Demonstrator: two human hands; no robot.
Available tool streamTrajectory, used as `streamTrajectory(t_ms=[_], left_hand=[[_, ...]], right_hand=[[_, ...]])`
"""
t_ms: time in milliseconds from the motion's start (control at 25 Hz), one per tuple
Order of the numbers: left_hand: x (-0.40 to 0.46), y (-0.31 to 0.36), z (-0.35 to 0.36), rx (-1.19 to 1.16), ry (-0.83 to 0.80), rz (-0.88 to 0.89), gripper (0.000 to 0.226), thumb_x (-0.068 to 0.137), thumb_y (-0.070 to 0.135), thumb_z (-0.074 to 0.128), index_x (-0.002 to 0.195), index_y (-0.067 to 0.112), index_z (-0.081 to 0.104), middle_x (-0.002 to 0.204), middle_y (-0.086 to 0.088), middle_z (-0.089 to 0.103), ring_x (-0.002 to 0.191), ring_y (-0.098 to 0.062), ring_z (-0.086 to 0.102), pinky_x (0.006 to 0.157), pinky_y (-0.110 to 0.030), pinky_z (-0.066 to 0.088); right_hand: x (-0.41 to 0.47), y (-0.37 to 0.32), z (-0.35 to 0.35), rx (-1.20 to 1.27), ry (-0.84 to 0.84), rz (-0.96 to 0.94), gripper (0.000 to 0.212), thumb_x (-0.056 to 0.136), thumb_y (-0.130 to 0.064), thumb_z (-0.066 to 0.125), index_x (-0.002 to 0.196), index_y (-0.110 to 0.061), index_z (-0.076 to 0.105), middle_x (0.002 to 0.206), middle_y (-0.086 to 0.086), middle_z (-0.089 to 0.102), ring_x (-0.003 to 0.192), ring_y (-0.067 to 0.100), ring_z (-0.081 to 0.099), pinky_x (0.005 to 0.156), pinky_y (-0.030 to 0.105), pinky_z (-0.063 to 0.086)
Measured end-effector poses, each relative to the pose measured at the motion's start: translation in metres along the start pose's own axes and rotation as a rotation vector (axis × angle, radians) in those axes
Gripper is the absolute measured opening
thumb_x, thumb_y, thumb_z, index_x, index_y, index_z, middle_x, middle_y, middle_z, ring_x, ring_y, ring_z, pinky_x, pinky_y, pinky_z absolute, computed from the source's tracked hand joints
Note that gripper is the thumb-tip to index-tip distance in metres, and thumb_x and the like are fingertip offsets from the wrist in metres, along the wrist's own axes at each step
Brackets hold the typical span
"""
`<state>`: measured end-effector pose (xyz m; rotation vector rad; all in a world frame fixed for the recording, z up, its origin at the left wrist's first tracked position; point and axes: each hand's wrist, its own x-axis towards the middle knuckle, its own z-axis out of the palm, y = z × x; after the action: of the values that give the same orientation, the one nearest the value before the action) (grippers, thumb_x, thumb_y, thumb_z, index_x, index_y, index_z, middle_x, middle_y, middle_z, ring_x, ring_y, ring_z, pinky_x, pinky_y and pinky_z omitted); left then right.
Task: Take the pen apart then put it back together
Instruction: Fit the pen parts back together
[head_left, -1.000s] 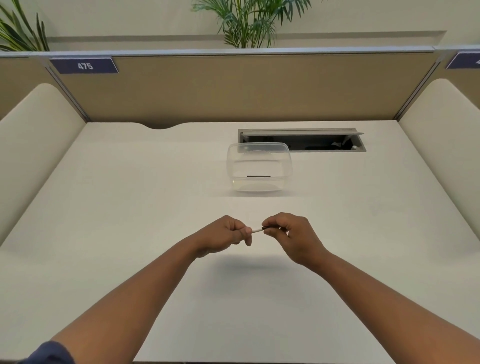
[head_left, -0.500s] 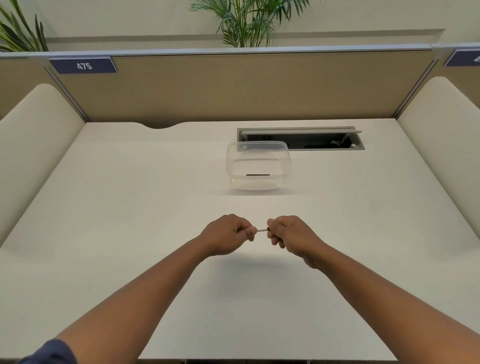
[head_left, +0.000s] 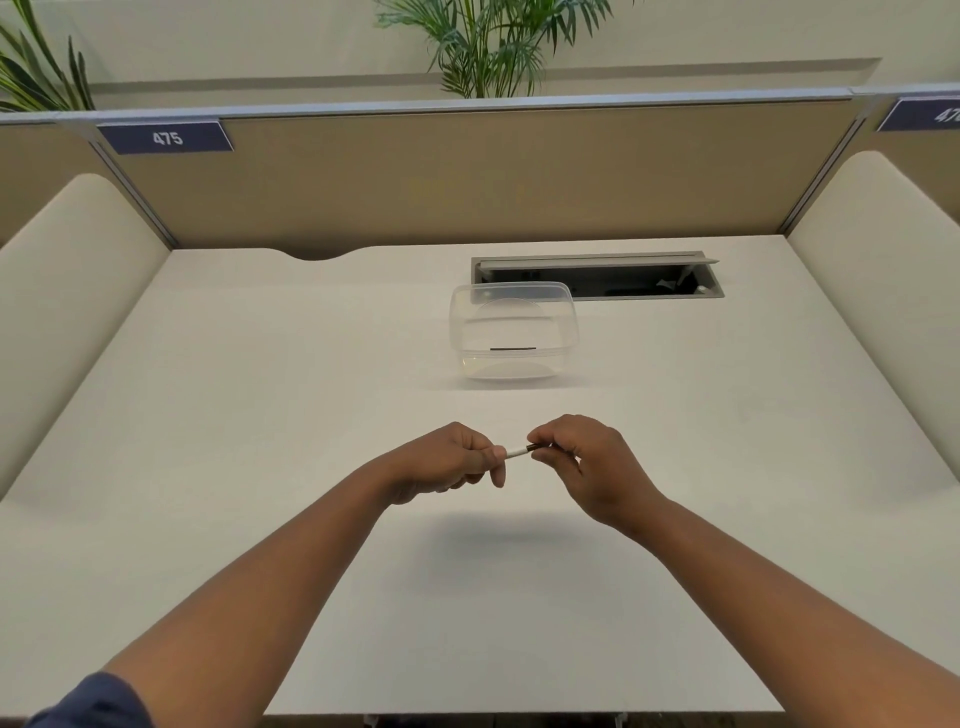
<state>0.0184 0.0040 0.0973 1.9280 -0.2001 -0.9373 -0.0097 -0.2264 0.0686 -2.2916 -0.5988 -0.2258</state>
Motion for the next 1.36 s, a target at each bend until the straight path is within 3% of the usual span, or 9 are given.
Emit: streamTrajectory(t_ms=[120,360,440,560,640,800,1040,1200,1360], left_hand=[[-0.001,0.000,0.001,-0.015,-0.025,-0.005,0.036,0.102,0.038,0.053,0.084,0.016,0.075,0.057,0.010,0.041,0.054,-0.012,0.028,0.053,-0.025,0.023],[-0.003,-0.001,0.011,0.025,0.094,0.032,0.036,0.101,0.037,0.055,0.082,0.013,0.075,0.059,0.008,0.040,0.058,-0.011,0.036,0.058,-0.025,0.029],[-0.003,-0.001,0.015,0.122,0.145,0.031,0.036,0.101,0.039,0.054,0.081,0.016,0.074,0.061,0.004,0.042,0.060,-0.020,0.036,0.058,-0.030,0.032],[-0.001,0.000,0.021,0.546,0.285,0.006,0.033,0.099,0.047,0.049,0.085,0.028,0.072,0.060,0.009,0.056,0.059,-0.016,0.049,0.064,-0.034,0.048],[0.000,0.001,0.024,0.587,0.330,0.009,0.033,0.099,0.049,0.047,0.086,0.031,0.072,0.061,0.010,0.059,0.061,-0.013,0.053,0.069,-0.033,0.051],[-0.001,0.000,0.017,0.338,0.236,0.018,0.036,0.100,0.044,0.051,0.082,0.023,0.074,0.059,0.008,0.049,0.054,-0.014,0.042,0.061,-0.032,0.038],[-0.006,0.003,0.007,0.083,0.080,0.010,0.038,0.101,0.040,0.054,0.082,0.016,0.076,0.061,0.009,0.042,0.064,-0.015,0.035,0.062,-0.027,0.031],[-0.008,0.007,0.002,0.010,-0.042,-0.030,0.034,0.102,0.037,0.053,0.085,0.016,0.075,0.054,0.014,0.042,0.052,-0.010,0.029,0.053,-0.024,0.024],[-0.008,0.009,0.009,0.010,0.029,-0.003,0.034,0.101,0.036,0.055,0.082,0.016,0.074,0.055,0.011,0.042,0.053,-0.010,0.031,0.054,-0.024,0.026]], right_hand=[[-0.001,0.004,0.000,-0.108,0.041,-0.095,0.009,0.090,-0.015,0.066,0.094,-0.011,0.072,0.087,-0.003,0.072,0.076,0.021,0.060,0.068,0.028,0.049],[-0.002,-0.007,-0.001,-0.149,0.005,-0.008,0.016,0.094,-0.020,0.057,0.082,-0.013,0.067,0.070,-0.003,0.063,0.065,0.020,0.051,0.059,0.031,0.043],[0.000,-0.015,0.001,-0.040,-0.114,0.239,0.022,0.096,-0.020,0.055,0.077,-0.013,0.064,0.066,-0.003,0.059,0.062,0.017,0.048,0.059,0.031,0.041],[0.008,-0.026,-0.005,0.410,-0.289,0.793,0.027,0.096,-0.020,0.053,0.072,-0.011,0.062,0.065,0.000,0.057,0.056,0.014,0.044,0.056,0.027,0.035],[0.010,-0.029,-0.010,0.597,-0.332,0.947,0.029,0.098,-0.025,0.052,0.074,-0.011,0.061,0.065,0.003,0.056,0.054,0.015,0.041,0.055,0.026,0.034],[0.008,-0.025,-0.010,0.382,-0.209,0.695,0.026,0.097,-0.027,0.058,0.079,-0.014,0.071,0.073,-0.001,0.071,0.063,0.011,0.056,0.060,0.024,0.046],[-0.003,-0.015,-0.009,0.269,-0.078,0.332,0.014,0.088,-0.007,0.071,0.099,-0.014,0.076,0.083,-0.008,0.072,0.075,0.000,0.061,0.069,0.009,0.045],[-0.007,-0.005,-0.007,-0.048,0.016,-0.070,0.011,0.090,-0.013,0.067,0.098,-0.009,0.074,0.088,-0.001,0.074,0.078,0.014,0.064,0.071,0.023,0.050],[-0.004,-0.007,-0.005,-0.122,0.077,-0.104,0.007,0.089,-0.010,0.065,0.089,-0.008,0.072,0.080,-0.001,0.071,0.070,0.019,0.059,0.064,0.026,0.046]])
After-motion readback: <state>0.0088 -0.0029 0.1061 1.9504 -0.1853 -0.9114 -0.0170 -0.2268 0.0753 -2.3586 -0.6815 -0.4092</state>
